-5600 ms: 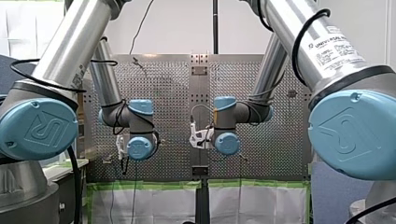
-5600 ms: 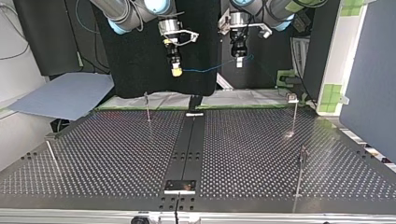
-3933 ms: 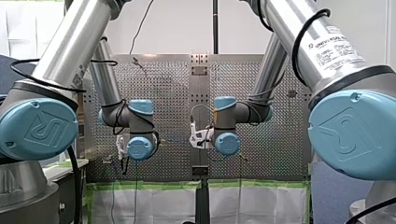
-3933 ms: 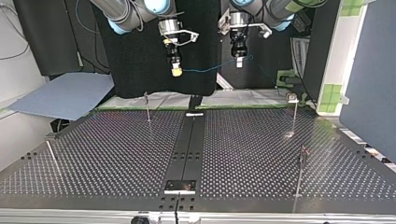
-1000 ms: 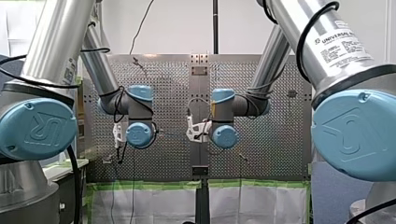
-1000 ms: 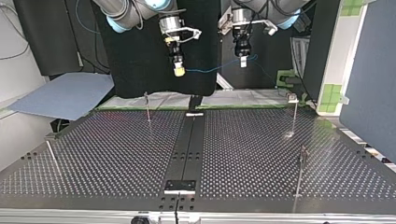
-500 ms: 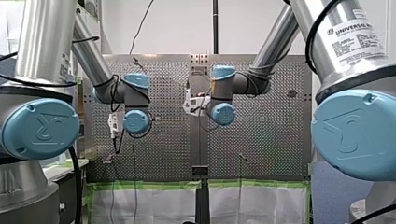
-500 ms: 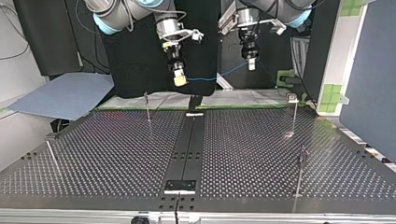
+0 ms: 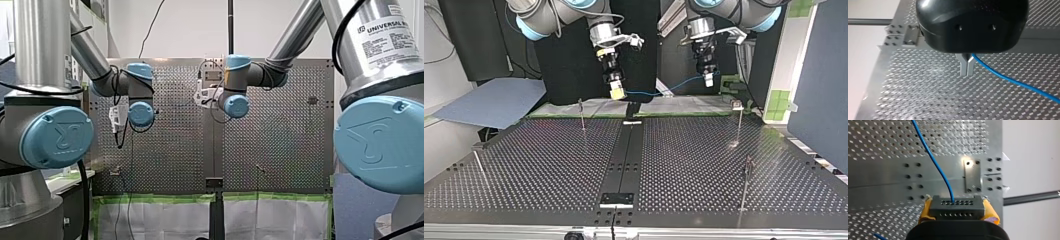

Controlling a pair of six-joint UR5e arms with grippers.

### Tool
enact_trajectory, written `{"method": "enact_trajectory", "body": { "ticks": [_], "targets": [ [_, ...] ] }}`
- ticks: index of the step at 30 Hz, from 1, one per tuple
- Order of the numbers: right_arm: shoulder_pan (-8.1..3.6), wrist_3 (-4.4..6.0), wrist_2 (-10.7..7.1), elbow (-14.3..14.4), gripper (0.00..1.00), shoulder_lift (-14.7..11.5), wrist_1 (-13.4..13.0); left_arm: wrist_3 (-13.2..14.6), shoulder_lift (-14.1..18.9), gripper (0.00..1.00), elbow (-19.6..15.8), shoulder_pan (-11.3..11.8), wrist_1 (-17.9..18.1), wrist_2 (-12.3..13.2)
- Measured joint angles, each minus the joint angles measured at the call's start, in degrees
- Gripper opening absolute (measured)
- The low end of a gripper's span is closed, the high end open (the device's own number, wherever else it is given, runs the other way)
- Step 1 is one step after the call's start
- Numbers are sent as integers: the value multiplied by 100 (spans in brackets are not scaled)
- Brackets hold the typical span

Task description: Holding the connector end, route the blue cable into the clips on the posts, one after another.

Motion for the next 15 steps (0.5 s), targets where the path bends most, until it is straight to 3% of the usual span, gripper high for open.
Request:
{"method": "enact_trajectory", "body": {
  "ticks": [2, 7, 15],
  "targets": [
    [19, -30, -33, -74, 0, 89, 93, -5, 113, 0, 75, 113, -82, 61],
    [86, -253, -134, -357, 0, 386, 396, 14, 415, 0, 308, 397, -357, 101],
    [279, -400, -176, -835, 0, 516, 859, 97, 662, 0, 668, 488, -825, 102]
  ]
}}
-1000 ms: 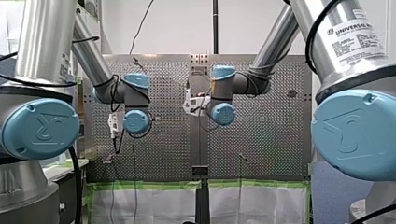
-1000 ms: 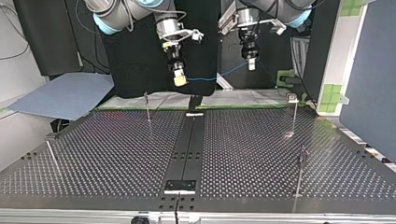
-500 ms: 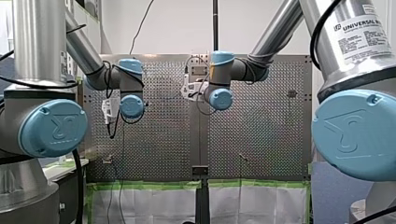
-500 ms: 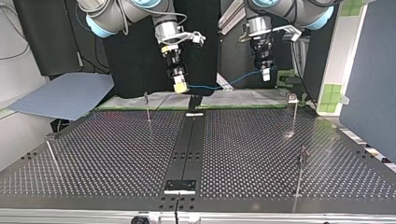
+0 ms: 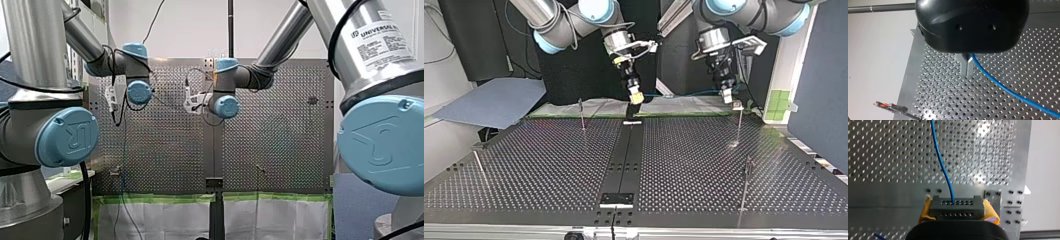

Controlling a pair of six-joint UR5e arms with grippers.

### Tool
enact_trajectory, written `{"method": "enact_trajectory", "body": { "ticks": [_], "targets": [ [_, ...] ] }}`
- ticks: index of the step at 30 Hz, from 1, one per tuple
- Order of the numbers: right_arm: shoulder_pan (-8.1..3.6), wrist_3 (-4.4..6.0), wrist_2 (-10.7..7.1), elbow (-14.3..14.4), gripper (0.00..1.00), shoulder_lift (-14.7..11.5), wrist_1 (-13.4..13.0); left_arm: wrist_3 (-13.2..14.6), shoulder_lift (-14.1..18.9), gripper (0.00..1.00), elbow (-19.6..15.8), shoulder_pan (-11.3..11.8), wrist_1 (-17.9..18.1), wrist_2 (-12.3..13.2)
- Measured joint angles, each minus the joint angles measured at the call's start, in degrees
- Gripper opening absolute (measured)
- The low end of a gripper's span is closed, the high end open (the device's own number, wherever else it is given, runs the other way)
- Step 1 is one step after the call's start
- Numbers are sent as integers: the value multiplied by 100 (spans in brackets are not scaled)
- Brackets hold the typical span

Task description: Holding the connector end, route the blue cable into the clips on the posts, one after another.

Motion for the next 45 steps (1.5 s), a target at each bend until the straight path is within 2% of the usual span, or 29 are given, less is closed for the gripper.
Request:
{"method": "enact_trajectory", "body": {
  "ticks": [4, 9, 16, 19, 24, 30, 45],
  "targets": [
    [120, -21, -5, -233, 0, -3, 234, 11, 14, 0, 156, 1, -224, -1],
    [250, 3, 6, -511, 0, -67, 512, 14, 67, 0, 289, 14, -410, -1],
    [325, 43, 12, -893, 0, -148, 802, -71, 113, 0, 358, 52, -473, 3],
    [357, 125, 0, -1049, 0, -218, 925, -145, 120, 0, 414, 72, -518, 3],
    [337, 298, -12, -1339, 0, -256, 1193, -191, 141, 0, 478, 97, -572, 0],
    [291, 486, -26, -1471, 0, -258, 1313, -311, 218, 0, 670, 187, -731, 16],
    [130, 703, -225, -1657, 0, -228, 1416, -453, 247, 0, 1154, 430, -1028, 166]
  ]
}}
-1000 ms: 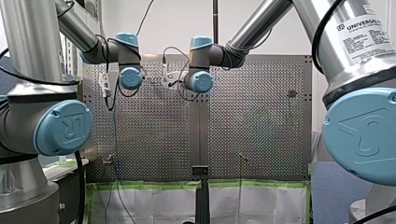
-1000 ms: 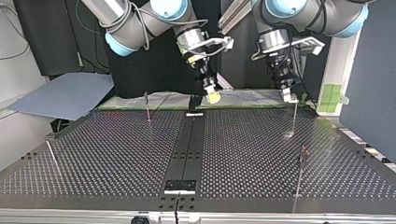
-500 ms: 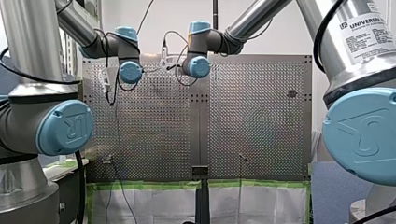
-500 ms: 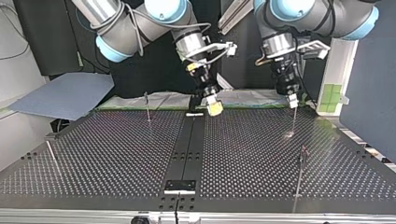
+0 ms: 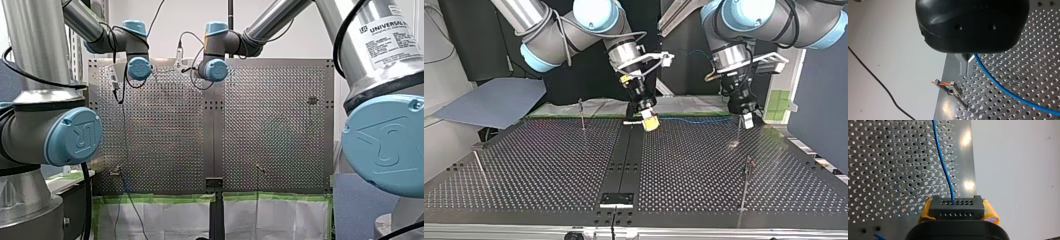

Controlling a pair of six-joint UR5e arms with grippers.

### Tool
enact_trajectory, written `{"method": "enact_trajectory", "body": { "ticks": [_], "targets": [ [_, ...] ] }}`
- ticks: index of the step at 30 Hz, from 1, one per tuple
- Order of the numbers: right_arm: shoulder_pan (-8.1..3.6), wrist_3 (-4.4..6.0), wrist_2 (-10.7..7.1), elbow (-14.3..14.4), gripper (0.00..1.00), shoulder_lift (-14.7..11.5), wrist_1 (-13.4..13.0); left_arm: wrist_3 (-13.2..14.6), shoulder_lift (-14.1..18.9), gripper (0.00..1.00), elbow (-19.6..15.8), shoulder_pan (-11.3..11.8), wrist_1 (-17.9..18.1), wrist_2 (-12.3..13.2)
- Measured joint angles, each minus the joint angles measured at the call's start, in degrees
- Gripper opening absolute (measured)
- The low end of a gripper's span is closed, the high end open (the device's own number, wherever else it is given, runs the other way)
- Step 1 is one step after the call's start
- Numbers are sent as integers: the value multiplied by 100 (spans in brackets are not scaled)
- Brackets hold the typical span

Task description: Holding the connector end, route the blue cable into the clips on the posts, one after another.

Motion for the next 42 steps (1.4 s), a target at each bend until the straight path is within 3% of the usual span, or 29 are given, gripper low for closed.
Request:
{"method": "enact_trajectory", "body": {
  "ticks": [9, 24, 31, 42],
  "targets": [
    [-49, 172, -178, -429, 0, 118, 220, -80, -89, 0, 203, 189, -82, 183],
    [-143, 199, -248, -934, 0, 241, 452, -101, -26, 0, 819, 411, -381, 431],
    [-226, 202, -275, -1067, 0, 258, 560, -101, -122, 0, 868, 531, -403, 569],
    [-210, 201, -417, -1144, 0, 322, 595, -113, -361, 0, 869, 715, -384, 774]
  ]
}}
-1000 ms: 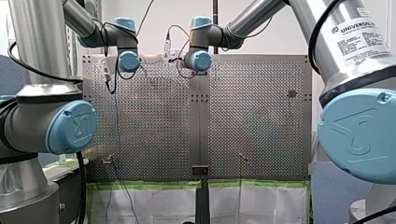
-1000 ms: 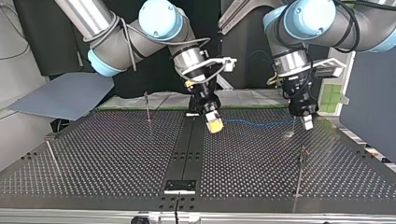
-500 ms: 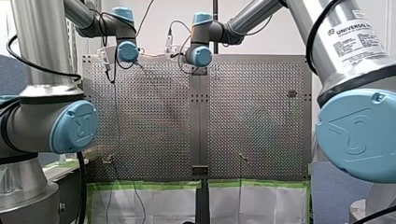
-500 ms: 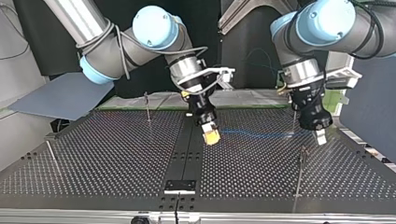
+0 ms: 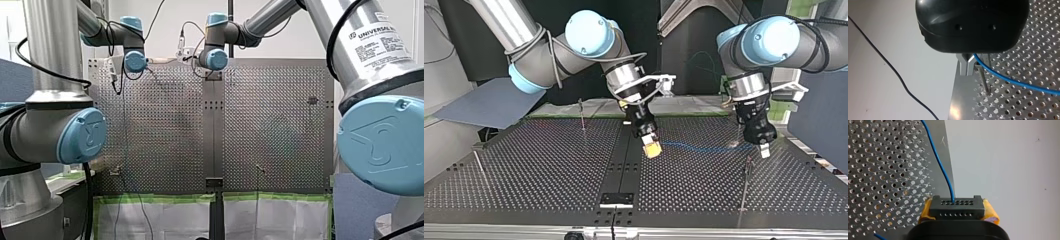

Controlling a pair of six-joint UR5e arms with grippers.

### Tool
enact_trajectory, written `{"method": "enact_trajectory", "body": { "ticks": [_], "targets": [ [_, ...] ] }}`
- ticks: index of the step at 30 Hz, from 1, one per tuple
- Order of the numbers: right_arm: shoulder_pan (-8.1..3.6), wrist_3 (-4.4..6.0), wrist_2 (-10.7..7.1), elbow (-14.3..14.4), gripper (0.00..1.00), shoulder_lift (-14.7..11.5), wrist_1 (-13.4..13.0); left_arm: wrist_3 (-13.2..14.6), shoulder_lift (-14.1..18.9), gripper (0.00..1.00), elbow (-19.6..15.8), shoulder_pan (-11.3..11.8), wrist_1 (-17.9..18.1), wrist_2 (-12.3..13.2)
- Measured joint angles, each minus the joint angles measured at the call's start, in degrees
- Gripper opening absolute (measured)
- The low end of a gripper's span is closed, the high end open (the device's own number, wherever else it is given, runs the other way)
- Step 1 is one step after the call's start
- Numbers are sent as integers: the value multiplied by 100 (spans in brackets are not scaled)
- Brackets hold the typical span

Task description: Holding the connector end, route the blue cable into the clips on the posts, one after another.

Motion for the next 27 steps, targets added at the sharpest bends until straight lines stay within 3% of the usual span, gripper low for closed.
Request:
{"method": "enact_trajectory", "body": {
  "ticks": [12, 27],
  "targets": [
    [75, -9, -91, -345, 0, 260, 22, -239, -24, 0, 1, 496, 110, 429],
    [102, -1, -108, -516, 0, 378, 99, -479, -255, 0, 164, 642, 245, 777]
  ]
}}
